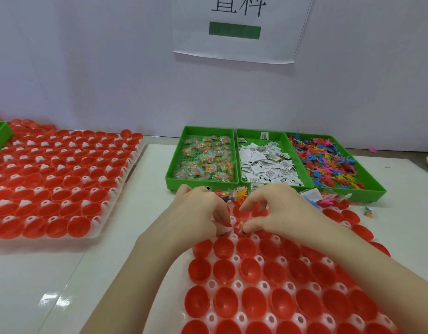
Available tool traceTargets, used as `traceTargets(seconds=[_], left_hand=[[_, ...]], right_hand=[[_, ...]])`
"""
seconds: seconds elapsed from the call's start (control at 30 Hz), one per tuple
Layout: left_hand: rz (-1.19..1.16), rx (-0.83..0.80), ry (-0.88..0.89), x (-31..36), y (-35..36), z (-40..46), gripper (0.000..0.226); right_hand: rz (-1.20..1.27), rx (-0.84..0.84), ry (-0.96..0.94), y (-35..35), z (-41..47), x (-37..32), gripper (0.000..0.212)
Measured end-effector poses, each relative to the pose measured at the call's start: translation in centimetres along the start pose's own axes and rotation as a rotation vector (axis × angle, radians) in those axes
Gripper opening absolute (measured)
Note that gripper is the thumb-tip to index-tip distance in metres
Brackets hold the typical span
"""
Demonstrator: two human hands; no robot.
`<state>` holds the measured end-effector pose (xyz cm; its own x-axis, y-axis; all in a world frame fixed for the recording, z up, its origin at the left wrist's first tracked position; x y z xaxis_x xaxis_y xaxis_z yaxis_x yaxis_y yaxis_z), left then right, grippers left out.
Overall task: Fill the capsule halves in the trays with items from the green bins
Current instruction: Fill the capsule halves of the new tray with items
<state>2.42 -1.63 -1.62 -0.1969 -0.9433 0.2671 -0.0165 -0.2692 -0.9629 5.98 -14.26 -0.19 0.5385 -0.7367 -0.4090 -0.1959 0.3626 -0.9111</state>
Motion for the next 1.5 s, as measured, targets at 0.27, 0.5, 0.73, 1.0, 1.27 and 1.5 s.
traceTargets(seconds=[0.27,0.5,0.73,1.0,1.27,1.5], left_hand=[[-0.441,0.208,-0.086,-2.4,-2.8,-1.0,0.015],[-0.366,0.3,-0.362,-7.9,-1.8,5.0,0.04],[0.077,0.051,-0.434,-8.6,0.3,9.7,0.055],[-0.222,0.342,-0.393,-7.6,-0.4,9.4,0.018],[-0.284,0.478,-0.369,-7.8,-1.3,8.5,0.034],[-0.351,0.474,-0.415,-8.7,-0.9,7.9,0.028]], right_hand=[[0.457,0.234,0.084,-7.0,-0.3,5.9,0.02],[0.103,0.092,0.599,-6.8,1.3,21.1,0.071],[-0.059,0.277,0.576,-6.3,2.3,22.8,0.035],[-0.092,0.537,0.519,-7.3,1.2,22.2,0.022],[0.114,0.682,0.49,-8.0,0.7,21.8,0.022],[0.331,0.774,0.447,-8.3,1.9,19.3,0.008]])
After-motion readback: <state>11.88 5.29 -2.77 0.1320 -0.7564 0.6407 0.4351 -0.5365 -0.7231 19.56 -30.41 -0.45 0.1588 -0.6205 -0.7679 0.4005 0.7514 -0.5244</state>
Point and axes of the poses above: each hand's wrist, its own z-axis towards the middle knuckle, its own y-axis out of the palm, x = y × z, the point moved 5 cm from there along z, towards the middle knuckle, and after that the axes turned 1 degree about z, right-handed, at the moved point
